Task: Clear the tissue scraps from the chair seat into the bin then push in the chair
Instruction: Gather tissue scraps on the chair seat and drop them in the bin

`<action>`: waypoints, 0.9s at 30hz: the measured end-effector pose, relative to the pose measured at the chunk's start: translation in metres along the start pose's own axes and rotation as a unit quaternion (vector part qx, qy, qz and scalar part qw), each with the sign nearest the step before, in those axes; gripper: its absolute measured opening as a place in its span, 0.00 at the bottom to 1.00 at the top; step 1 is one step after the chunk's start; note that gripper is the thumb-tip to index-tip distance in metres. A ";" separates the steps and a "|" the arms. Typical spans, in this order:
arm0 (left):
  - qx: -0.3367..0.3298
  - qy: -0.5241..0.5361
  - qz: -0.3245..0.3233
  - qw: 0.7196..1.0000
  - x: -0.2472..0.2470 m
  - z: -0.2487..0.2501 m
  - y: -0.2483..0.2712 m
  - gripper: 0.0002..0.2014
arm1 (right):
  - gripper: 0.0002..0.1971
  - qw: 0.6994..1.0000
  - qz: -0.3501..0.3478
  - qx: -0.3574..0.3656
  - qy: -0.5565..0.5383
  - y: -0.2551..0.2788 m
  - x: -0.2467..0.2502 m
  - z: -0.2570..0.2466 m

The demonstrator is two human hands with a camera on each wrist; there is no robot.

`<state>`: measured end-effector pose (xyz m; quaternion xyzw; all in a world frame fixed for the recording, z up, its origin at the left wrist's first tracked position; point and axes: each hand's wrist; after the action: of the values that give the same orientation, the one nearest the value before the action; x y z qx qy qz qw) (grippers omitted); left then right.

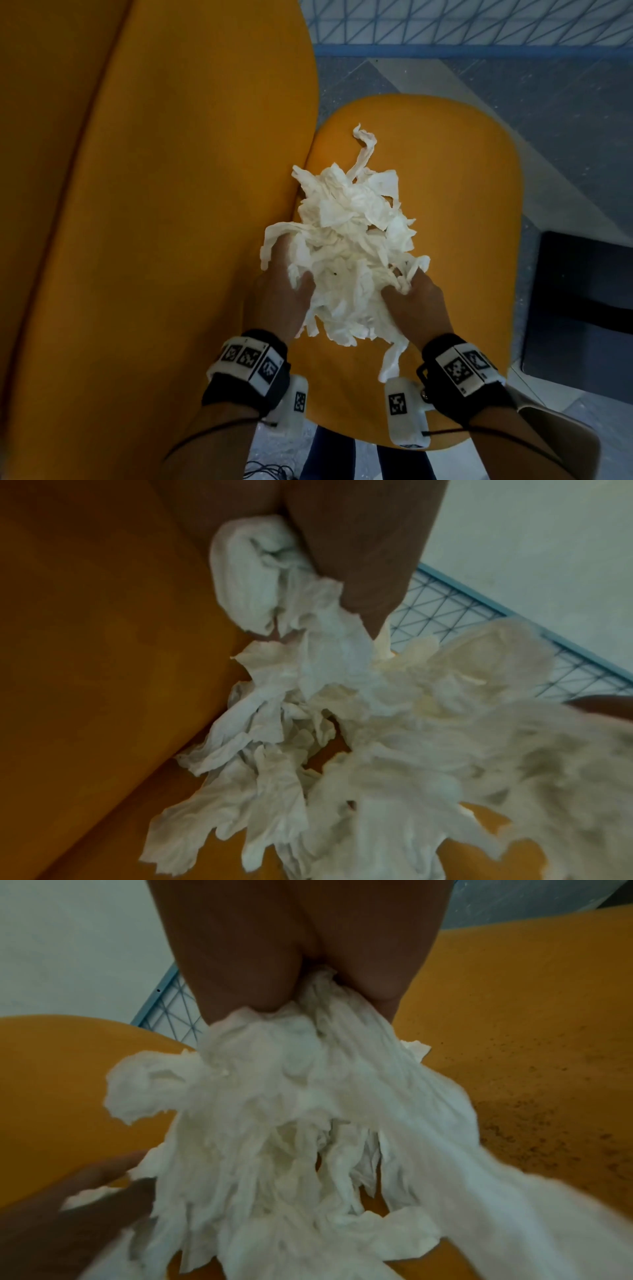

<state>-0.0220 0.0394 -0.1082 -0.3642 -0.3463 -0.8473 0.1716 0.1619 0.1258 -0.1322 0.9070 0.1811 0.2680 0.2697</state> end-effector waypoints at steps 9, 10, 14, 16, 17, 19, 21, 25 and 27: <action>-0.069 -0.001 0.073 0.995 0.003 0.000 -0.013 0.08 | 0.11 0.996 0.029 -0.020 -0.083 0.011 0.017 0.002; -0.071 0.024 0.085 0.994 0.006 -0.002 -0.008 0.09 | 0.15 0.993 0.037 -0.037 -0.101 0.012 0.020 0.000; -0.077 0.081 0.117 0.987 0.016 -0.006 0.011 0.11 | 0.20 0.986 0.056 -0.077 -0.134 0.020 0.033 0.001; -0.093 0.076 0.135 0.984 0.021 0.001 0.019 0.12 | 0.13 0.987 0.061 -0.077 -0.125 0.024 0.041 0.005; -0.109 0.059 0.139 0.983 0.023 0.005 0.022 0.13 | 0.09 0.987 0.067 -0.071 -0.126 0.027 0.045 0.006; -0.141 0.020 0.133 0.981 0.026 0.014 0.029 0.10 | 0.04 0.982 0.074 -0.073 -0.160 0.034 0.054 0.007; -0.155 0.007 0.104 0.982 0.025 0.025 0.036 0.08 | 0.07 0.973 0.079 -0.079 -0.199 0.043 0.062 0.006; -0.179 0.019 0.015 0.984 0.008 0.050 0.050 0.15 | 0.05 0.968 0.104 -0.078 -0.217 0.053 0.076 0.012; -0.173 -0.001 -0.002 0.985 -0.007 0.062 0.052 0.11 | 0.05 0.967 0.121 -0.070 -0.212 0.053 0.082 0.021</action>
<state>0.0417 0.0471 -0.0586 -0.3886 -0.1953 -0.8945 0.1040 0.2486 0.1140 -0.0841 0.9371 -0.0109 0.1122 0.3303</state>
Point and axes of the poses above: each hand's wrist, its own y-axis away from the middle knuckle, its own x-axis out of the back of the hand, z = x × y, and after that the axes turned 6 degrees about -y, right-handed
